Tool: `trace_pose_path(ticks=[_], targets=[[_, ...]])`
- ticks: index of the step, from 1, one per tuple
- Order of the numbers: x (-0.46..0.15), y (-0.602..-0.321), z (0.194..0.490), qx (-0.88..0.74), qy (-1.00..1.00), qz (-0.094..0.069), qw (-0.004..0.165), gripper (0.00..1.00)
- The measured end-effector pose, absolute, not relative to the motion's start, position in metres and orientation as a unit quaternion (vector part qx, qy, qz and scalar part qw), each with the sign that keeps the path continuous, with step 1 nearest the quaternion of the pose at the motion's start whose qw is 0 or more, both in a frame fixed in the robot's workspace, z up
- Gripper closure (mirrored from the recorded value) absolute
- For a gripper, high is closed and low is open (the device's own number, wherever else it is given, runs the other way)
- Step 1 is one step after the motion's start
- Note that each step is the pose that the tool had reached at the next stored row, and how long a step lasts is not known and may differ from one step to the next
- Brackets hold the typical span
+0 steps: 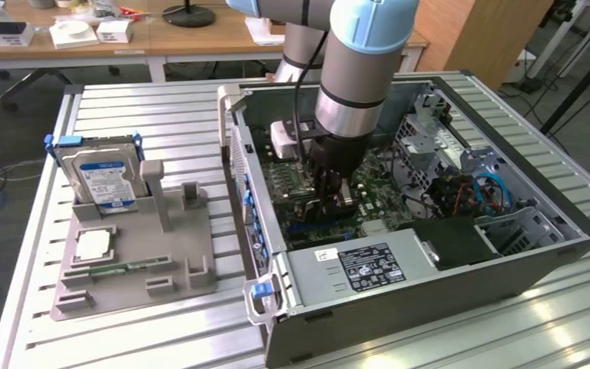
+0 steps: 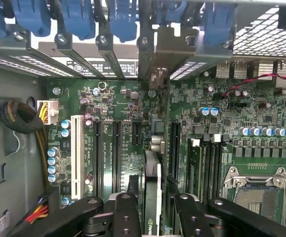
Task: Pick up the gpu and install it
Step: 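Insert the gpu into the slot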
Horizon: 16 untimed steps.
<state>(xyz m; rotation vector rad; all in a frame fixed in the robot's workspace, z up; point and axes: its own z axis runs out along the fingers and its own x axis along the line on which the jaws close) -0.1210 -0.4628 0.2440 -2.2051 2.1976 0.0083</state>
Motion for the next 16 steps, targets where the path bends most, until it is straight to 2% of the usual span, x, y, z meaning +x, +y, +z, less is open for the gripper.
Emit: trace_pose_path(ticks=[16], targets=[[-0.1234, -0.4664, 0.2439, -0.708, 0.706, 0.002, 0.016, 0.66]])
